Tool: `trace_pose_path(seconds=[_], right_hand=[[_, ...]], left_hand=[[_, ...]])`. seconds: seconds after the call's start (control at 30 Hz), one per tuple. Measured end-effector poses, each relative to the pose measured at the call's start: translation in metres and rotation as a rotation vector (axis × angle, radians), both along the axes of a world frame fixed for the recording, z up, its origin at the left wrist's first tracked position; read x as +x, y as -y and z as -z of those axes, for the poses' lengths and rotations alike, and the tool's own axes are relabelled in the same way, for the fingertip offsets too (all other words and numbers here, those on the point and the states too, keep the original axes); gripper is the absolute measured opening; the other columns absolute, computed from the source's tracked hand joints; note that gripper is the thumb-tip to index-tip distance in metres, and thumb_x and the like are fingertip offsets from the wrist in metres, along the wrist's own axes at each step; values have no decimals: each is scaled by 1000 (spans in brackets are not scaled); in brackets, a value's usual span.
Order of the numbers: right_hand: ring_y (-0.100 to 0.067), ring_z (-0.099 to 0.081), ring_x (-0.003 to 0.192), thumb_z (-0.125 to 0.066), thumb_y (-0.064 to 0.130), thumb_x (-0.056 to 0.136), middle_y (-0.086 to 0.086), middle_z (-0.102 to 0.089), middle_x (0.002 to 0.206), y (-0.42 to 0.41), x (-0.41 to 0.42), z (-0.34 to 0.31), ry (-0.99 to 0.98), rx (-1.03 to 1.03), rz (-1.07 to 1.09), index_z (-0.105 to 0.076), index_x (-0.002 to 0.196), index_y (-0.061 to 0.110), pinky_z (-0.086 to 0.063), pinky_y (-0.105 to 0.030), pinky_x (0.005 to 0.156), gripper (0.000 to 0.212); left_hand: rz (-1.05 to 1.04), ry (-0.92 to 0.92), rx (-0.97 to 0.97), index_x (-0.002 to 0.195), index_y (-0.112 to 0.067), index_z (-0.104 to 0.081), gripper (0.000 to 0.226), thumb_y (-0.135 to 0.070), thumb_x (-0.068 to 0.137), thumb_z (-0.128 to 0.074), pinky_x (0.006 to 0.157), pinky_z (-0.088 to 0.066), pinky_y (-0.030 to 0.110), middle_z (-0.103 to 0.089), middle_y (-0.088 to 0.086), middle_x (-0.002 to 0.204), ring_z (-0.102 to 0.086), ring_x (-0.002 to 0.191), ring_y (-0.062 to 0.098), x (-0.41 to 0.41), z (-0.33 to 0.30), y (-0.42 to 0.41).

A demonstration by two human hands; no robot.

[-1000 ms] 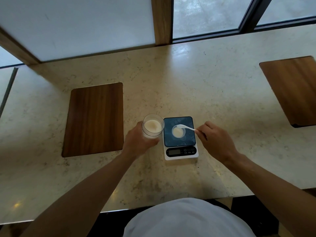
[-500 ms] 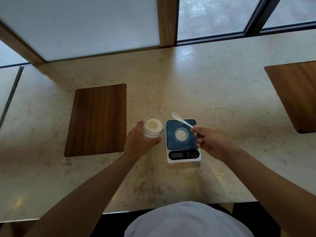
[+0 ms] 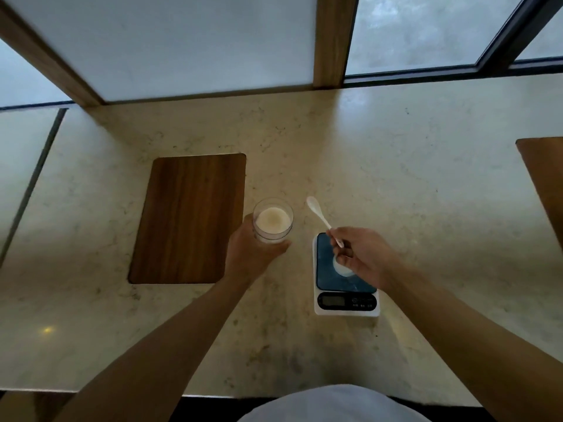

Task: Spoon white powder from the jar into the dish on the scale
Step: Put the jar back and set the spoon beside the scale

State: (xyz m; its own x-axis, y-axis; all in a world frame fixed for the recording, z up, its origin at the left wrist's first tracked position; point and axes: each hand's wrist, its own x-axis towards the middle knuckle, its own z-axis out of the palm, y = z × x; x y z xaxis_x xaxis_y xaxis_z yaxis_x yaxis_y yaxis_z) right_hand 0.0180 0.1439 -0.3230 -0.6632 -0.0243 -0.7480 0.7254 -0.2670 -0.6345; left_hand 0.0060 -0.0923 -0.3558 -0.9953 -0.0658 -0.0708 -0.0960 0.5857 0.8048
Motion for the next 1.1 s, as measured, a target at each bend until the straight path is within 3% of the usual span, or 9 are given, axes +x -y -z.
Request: trace_pose_path(seconds=[0.17, 0.23, 0.3, 0.4, 0.7, 1.1], right_hand=[[-15, -54, 60, -65, 14, 88, -6, -61, 70, 14, -34, 5, -56, 84, -39, -72, 95, -1, -43, -31, 59, 17], [-16, -52, 62, -67, 17, 88, -6, -60, 70, 19, -49, 8, -85, 157, -76, -72, 93, 3, -43, -33, 61, 16], [-18, -51, 65, -67, 18, 89, -8, -60, 73, 23, -63, 11, -113, 195, -110, -72, 92, 4, -43, -34, 65, 15], [-17, -47, 61, -66, 16, 89, -9, -57, 72, 29, -86, 16, -153, 213, -141, -72, 90, 3, -40, -31, 59, 15], [-14, -43, 55, -68, 15, 88, -3, -54, 63, 42, -140, 33, -163, 202, -144, -74, 88, 7, -34, -26, 51, 10], [-11, -56, 58, -68, 18, 87, -3, -68, 70, 59, -178, 44, -277, 401, -210, -75, 82, 18, -44, -26, 54, 9]], left_hand=[[-70, -27, 34, 124, -36, -48, 81, -57, 55, -85, 91, -53, 36, -62, -12, 116, -60, 106, 7, -36, -2, 1], [-81, -39, 27, 127, -35, -47, 84, -57, 55, -85, 92, -52, 35, -62, -13, 117, -59, 106, 7, -56, -2, 3], [-91, -53, 12, 130, -31, -48, 87, -56, 55, -85, 92, -51, 29, -60, -15, 117, -57, 106, 3, -74, -1, 6], [-130, -75, -15, 130, -31, -48, 88, -57, 55, -85, 86, -46, 17, -58, -21, 114, -54, 102, -3, -103, -3, 11], [-238, -91, -85, 123, -19, -54, 87, -54, 52, -87, 84, -55, 36, -65, -7, 112, -62, 99, 13, -185, 4, 26], [-314, -151, -59, 127, -18, -51, 86, -55, 57, -85, 87, -55, 36, -62, -6, 118, -60, 104, 13, -259, 23, 32]])
